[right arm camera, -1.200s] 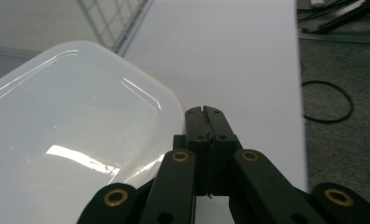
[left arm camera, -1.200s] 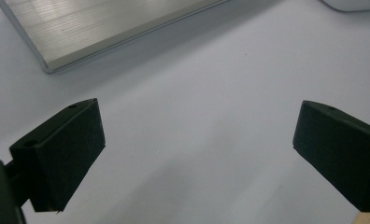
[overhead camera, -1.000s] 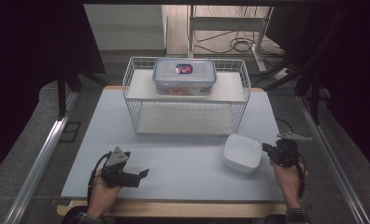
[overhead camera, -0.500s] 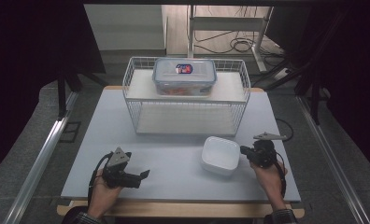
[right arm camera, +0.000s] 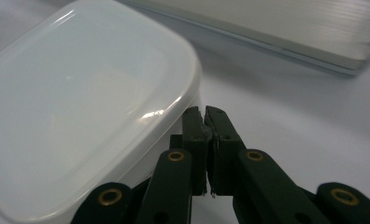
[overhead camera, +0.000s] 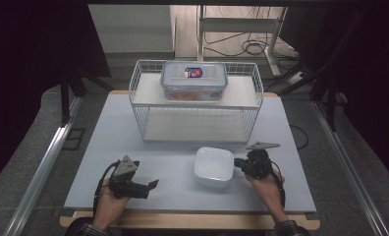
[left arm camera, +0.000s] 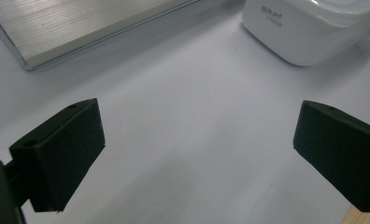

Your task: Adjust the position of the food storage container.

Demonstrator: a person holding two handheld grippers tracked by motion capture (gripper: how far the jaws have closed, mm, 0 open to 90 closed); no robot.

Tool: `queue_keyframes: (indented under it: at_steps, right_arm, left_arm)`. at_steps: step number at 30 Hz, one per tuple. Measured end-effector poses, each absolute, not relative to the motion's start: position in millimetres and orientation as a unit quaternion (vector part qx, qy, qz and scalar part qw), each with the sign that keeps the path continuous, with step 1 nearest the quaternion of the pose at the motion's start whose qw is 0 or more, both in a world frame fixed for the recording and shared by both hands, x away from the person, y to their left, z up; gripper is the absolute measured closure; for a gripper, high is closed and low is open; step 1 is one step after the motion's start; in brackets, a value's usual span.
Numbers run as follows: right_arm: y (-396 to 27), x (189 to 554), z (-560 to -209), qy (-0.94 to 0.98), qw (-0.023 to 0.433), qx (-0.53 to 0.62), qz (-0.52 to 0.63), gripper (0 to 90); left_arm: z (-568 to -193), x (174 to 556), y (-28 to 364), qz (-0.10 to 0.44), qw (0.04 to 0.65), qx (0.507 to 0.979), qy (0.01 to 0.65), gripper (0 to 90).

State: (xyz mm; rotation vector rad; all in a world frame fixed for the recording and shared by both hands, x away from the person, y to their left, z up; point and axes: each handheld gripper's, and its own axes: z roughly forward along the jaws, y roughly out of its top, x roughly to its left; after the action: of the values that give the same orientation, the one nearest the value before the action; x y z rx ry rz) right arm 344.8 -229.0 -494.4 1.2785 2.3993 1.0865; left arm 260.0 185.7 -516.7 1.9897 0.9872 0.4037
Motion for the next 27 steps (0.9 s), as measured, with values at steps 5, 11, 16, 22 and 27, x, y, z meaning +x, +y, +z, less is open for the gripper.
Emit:
queue_keyframes:
  at_steps: [5,11,16,22,27]
  right_arm:
    - [-214,344,-496,0.819,0.094,0.423,0.375,86.6]
    - [-202,345,-499,0.823,0.08,0.417,0.377,86.6]
    - [-192,342,-502,0.831,0.069,0.402,0.378,86.5]
    - [-194,337,-496,0.832,0.081,0.397,0.379,81.9]
    - [-201,329,-489,0.826,0.097,0.395,0.39,72.2]
  left_arm:
    - [-517,260,185,0.161,0.427,0.797,0.394,1.9]
    - [-517,260,184,0.16,0.426,0.799,0.393,1.9]
    - [-517,260,184,0.159,0.425,0.8,0.393,1.9]
    - [-517,260,184,0.15,0.425,0.802,0.393,2.3]
    - [-517,260,183,0.136,0.421,0.806,0.393,3.6]
